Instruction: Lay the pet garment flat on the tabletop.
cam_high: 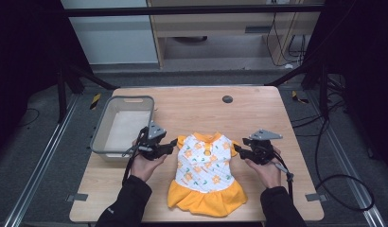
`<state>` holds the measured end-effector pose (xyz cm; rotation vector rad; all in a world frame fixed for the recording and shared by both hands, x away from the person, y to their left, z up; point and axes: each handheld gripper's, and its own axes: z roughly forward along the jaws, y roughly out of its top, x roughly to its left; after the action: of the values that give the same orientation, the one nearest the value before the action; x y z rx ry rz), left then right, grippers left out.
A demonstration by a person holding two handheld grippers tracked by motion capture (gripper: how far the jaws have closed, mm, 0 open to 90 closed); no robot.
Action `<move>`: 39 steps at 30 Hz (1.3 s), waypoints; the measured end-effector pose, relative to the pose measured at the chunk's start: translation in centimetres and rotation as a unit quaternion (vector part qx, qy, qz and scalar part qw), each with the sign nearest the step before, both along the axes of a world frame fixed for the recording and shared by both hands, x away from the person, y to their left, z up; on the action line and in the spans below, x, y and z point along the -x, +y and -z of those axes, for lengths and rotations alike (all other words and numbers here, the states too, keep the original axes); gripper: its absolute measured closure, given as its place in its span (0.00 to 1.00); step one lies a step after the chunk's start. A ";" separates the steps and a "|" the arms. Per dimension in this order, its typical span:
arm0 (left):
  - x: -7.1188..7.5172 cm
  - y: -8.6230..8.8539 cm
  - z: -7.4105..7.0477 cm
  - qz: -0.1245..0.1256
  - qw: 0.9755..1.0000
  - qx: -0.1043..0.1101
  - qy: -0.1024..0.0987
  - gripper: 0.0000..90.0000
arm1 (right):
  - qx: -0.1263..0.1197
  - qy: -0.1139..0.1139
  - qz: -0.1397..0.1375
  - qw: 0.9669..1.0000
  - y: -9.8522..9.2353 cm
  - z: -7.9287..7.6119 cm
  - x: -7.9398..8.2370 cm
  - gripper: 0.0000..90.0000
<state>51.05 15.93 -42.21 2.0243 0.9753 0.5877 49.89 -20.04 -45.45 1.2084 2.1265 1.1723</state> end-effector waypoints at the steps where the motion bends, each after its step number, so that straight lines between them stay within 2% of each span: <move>1: -1.4 -0.4 0.7 -0.012 1.000 -0.003 0.010 0.50 | 0.000 0.003 0.005 1.000 0.0 0.1 -0.5 0.56; 3: -2.7 -0.9 1.6 -0.019 1.000 -0.003 0.018 0.50 | -0.004 0.010 0.011 1.000 0.1 0.5 -1.5 0.55; 5: -3.7 -1.3 2.6 -0.024 0.999 -0.013 0.019 0.50 | 0.001 0.013 0.012 1.000 0.3 1.0 -2.4 0.54; 6: -3.7 -1.3 2.6 -0.024 0.999 -0.013 0.019 0.50 | 0.001 0.013 0.012 1.000 0.3 1.0 -2.4 0.54; 7: -4.8 -1.6 3.9 -0.029 0.999 -0.021 0.034 0.50 | 0.003 0.020 0.017 1.000 0.5 1.8 -3.2 0.55; 10: -5.6 -1.9 5.4 -0.038 0.998 -0.022 0.054 0.51 | 0.008 0.029 0.018 0.999 0.8 2.9 -3.8 0.57; 13: -6.0 -2.1 6.4 -0.044 0.996 -0.037 0.064 0.52 | 0.020 0.038 0.016 0.999 1.2 3.8 -4.2 0.59; 15: -6.2 -2.0 6.8 -0.045 0.996 -0.034 0.072 0.54 | 0.029 0.041 0.014 0.999 1.2 4.0 -4.3 0.61; 20: -6.3 -2.0 7.4 -0.048 0.995 -0.025 0.082 0.60 | 0.041 0.051 0.005 0.998 1.4 4.4 -4.3 0.70; 21: -6.2 -2.0 7.5 -0.050 0.995 -0.014 0.084 0.63 | 0.044 0.051 0.005 0.998 1.4 4.5 -4.2 0.72; 23: -6.2 -2.0 7.5 -0.048 0.995 -0.016 0.085 0.65 | 0.047 0.054 0.004 0.997 1.4 4.6 -4.2 0.77; 27: -6.0 -1.9 7.3 -0.054 0.994 -0.012 0.094 0.82 | 0.041 0.066 -0.001 0.997 1.4 4.5 -4.1 0.93; 28: -6.0 -1.9 7.3 -0.054 0.994 -0.012 0.094 0.88 | 0.041 0.066 -0.001 0.997 1.4 4.5 -4.1 0.93; 29: -6.0 -1.9 7.2 -0.057 0.993 -0.004 0.107 0.93 | 0.052 0.061 -0.001 0.997 1.7 4.5 -4.1 0.95; 31: -5.9 -1.9 7.2 -0.059 0.992 -0.003 0.112 0.98 | 0.052 0.065 -0.001 0.997 1.8 4.3 -4.1 0.96; 34: -5.6 -1.8 7.0 -0.059 0.992 -0.007 0.108 1.00 | 0.046 0.063 0.000 0.997 1.7 4.1 -4.1 0.96; 35: -5.2 -1.5 6.4 -0.060 0.994 0.003 0.086 1.00 | 0.039 0.048 -0.001 0.998 1.6 3.6 -3.9 0.96; 36: -5.0 -1.3 5.9 -0.061 0.995 0.012 0.072 1.00 | 0.037 0.038 0.000 0.999 1.5 3.2 -3.9 0.96; 37: -5.0 -1.3 5.9 -0.061 0.995 0.012 0.072 1.00 | 0.032 0.027 0.002 0.999 1.5 2.7 -3.8 0.96; 38: -4.8 -1.1 5.3 -0.063 0.996 0.019 0.058 1.00 | 0.032 0.027 0.002 0.999 1.5 2.7 -3.8 0.96; 39: -4.7 -0.8 4.5 -0.065 0.997 0.025 0.044 1.00 | 0.033 -0.003 0.002 0.999 1.7 1.6 -4.0 0.96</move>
<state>55.73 15.09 -46.75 1.9663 1.1703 0.5402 53.93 -18.37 -47.06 1.1785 2.1392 1.0938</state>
